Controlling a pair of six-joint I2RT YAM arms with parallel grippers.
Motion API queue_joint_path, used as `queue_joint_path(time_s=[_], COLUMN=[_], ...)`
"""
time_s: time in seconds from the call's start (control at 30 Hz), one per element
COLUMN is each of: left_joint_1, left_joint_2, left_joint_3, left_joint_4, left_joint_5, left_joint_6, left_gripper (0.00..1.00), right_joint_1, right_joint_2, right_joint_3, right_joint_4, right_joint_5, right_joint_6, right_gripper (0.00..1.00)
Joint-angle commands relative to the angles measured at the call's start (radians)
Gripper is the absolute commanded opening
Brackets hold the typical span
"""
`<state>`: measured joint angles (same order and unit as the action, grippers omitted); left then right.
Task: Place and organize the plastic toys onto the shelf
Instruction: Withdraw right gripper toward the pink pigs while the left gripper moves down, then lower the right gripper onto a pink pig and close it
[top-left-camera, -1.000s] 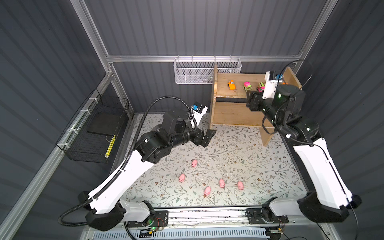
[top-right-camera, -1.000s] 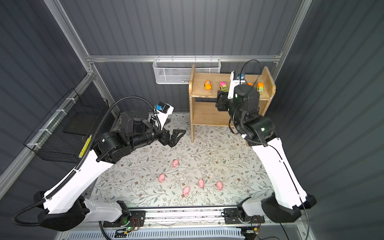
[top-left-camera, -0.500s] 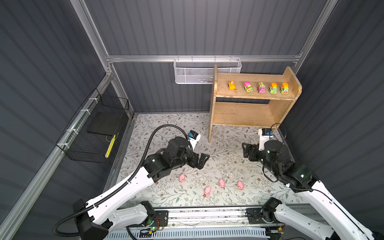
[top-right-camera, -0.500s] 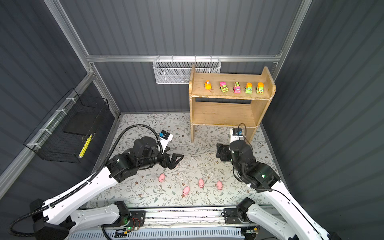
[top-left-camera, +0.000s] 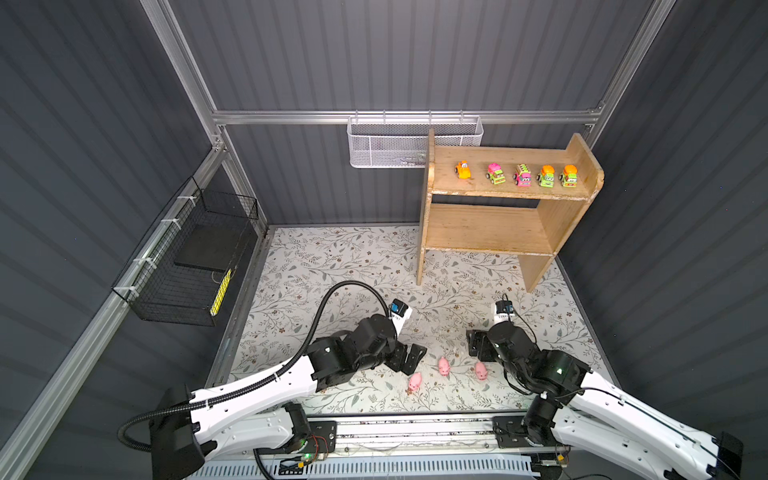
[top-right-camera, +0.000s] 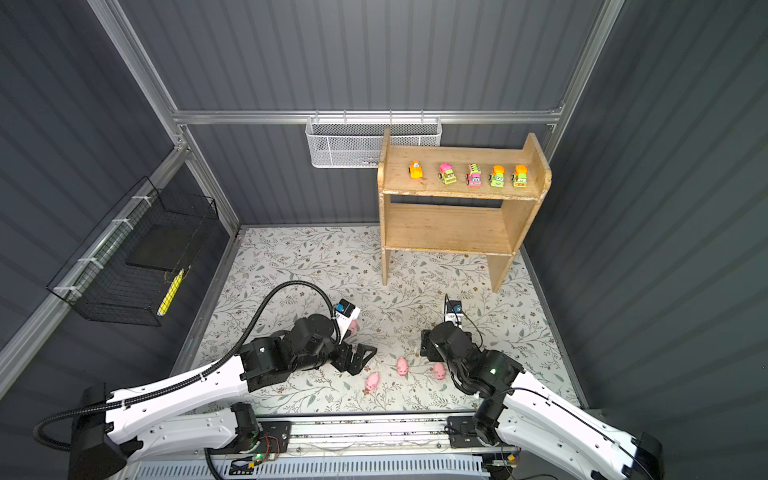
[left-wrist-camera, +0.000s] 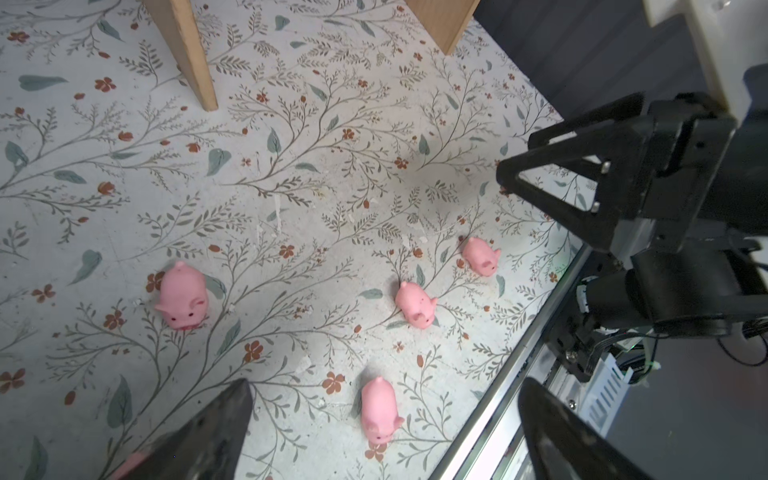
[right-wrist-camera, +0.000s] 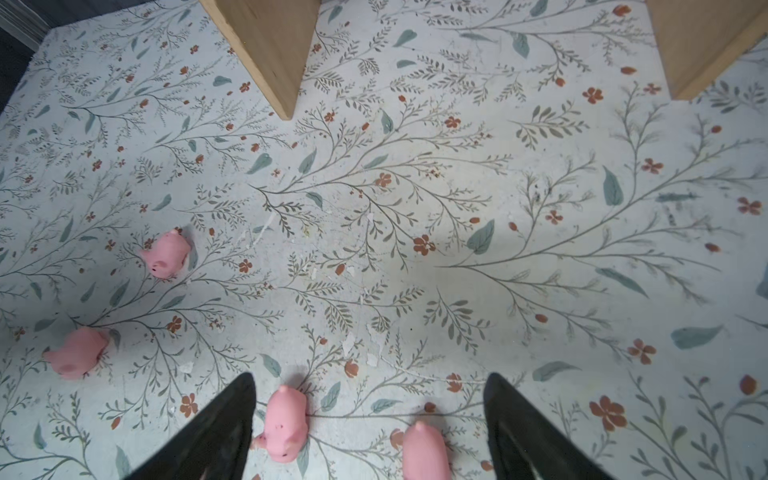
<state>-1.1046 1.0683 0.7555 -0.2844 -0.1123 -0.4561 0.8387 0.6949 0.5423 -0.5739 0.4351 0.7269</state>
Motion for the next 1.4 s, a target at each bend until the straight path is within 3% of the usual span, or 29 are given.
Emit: queue_joint_path(time_s=[0.0, 0.37, 0.53, 1.0, 1.37], left_joint_1=[-0.005, -0.005, -0.005, -0.005, -0.006], left_joint_2=[-0.009, -0.01, 0.021, 0.069, 0.064], left_joint_3=[-0.041, -0.094, -0.112, -0.125, -0.111], left_joint_4=[0.028, 0.067, 0.115, 0.198, 0.191], left_joint_5=[-0.057, -0.059, -0.048, -0.038, -0.024], left_joint_6=[-0.044, -0.033, 0.0, 0.026, 0.026], left_gripper=[1.0, 1.0, 1.0, 1.0, 1.0], right_joint_1=[0.005, 0.009, 0.058, 0.245, 0.384], right_joint_2=[-0.024, 0.019, -0.006, 0.025, 0.219], right_joint_3=[-0.031, -0.121, -0.18, -0.262, -0.271], right_joint_4=[0.016, 0.016, 0.038, 0.072, 0.14], right_joint_5=[0.025, -0.021, -0.028, 0.137, 0.264], right_joint_6=[0.058, 0.153, 0.206, 0.328, 0.485], right_gripper=[0.86, 0.82, 0.8, 0.75, 0.69])
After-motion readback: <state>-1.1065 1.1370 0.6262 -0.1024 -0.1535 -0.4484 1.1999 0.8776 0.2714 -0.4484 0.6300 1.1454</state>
